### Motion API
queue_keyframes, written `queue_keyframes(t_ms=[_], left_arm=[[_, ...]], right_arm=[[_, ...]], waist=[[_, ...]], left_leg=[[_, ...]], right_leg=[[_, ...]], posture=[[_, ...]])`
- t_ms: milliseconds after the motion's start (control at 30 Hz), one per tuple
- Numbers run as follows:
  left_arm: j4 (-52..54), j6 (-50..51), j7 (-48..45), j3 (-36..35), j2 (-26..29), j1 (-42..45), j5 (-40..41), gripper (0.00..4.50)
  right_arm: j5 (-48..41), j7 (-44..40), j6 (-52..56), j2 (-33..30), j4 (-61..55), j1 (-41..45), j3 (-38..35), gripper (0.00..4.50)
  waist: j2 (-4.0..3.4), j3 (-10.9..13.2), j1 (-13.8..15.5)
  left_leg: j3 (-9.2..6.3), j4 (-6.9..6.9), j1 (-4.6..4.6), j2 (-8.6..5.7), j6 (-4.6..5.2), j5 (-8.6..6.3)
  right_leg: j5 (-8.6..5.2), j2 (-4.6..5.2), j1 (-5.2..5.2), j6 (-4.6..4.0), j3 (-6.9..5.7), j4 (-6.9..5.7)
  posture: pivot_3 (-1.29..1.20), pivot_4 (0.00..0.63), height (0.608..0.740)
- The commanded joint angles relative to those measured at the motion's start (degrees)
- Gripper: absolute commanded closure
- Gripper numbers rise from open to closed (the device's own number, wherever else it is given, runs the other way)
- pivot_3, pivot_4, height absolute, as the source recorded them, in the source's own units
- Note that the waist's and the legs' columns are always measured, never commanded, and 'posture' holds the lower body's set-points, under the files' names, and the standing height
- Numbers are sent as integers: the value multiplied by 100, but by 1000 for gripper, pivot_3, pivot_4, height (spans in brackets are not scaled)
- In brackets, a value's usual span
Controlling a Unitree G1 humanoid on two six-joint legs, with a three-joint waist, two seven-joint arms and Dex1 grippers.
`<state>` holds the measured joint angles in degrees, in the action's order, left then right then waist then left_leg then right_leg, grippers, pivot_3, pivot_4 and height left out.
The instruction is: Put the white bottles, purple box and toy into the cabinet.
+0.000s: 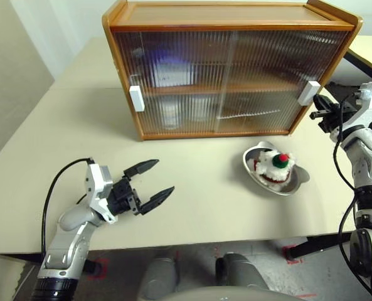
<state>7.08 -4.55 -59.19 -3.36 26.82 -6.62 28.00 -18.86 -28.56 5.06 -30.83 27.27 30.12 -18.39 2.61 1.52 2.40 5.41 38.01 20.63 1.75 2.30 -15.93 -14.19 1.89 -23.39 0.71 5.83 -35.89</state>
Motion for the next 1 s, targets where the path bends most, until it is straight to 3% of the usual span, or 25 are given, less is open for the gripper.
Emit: queue_keyframes(t_ms=[33, 1000], left_arm=[[-2, 43, -15, 77, -15, 39, -2, 0], [-223, -149, -22, 100, -118, 69, -141, 0]], right_arm=[[57, -106, -10, 52, 117, 65, 116, 4462], [-79, -717, 583, 933, -238, 406, 729, 4462]], waist=[[0, 0, -2], [-7, -4, 18]], left_leg=[[0, 0, 0, 0, 0, 0], [-3, -1, -2, 2, -2, -1]], right_leg=[[0, -1, 0, 0, 0, 0], [1, 1, -2, -2, -6, -8]], posture=[[191, 0, 740], [218, 0, 740]])
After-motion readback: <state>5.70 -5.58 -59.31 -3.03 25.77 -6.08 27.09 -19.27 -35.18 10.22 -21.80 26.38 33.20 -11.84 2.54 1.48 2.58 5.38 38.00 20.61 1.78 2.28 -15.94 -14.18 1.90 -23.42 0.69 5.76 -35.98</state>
